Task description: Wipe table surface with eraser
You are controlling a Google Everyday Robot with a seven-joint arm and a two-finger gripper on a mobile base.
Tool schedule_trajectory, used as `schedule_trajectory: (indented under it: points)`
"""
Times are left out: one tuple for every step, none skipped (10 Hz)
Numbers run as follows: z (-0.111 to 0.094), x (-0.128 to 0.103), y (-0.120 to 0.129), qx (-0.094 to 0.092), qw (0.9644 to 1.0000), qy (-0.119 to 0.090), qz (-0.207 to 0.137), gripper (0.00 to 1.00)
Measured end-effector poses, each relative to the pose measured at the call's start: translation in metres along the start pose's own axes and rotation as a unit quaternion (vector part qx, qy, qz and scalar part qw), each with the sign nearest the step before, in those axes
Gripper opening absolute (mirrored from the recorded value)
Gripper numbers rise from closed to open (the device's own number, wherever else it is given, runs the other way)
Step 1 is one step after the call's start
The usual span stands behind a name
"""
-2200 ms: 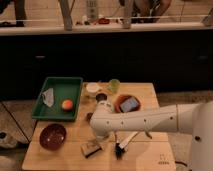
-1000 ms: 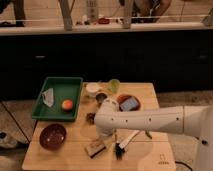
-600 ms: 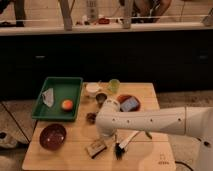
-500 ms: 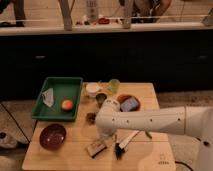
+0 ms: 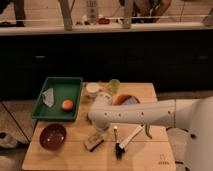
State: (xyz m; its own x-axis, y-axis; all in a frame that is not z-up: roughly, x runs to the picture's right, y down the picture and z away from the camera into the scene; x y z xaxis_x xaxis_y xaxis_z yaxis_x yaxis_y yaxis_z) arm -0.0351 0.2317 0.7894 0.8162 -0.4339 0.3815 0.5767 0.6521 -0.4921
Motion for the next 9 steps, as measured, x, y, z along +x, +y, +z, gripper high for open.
schedule_trajectory:
  points:
    - [0.001, -0.005, -0.005, -0.004, 1.0, 0.0, -0.009, 0.01]
    - [0.003, -0.013, -0.013, -0.004, 0.9998, -0.004, -0.021, 0.01]
    - [0.007, -0.029, -0.023, -0.005, 0.9989, -0.014, -0.044, 0.01]
    - [0.012, -0.04, -0.025, -0.008, 0.9977, -0.024, -0.063, 0.01]
    - [0.015, -0.049, -0.022, -0.009, 0.9965, -0.031, -0.077, 0.01]
    - [0.016, -0.059, -0.014, -0.011, 0.9949, -0.038, -0.093, 0.01]
    - [0.016, -0.064, -0.005, -0.013, 0.994, -0.04, -0.101, 0.01]
    - [0.014, -0.067, 0.007, -0.013, 0.9935, -0.04, -0.106, 0.01]
    - [0.009, -0.065, 0.022, -0.016, 0.9935, -0.034, -0.107, 0.01]
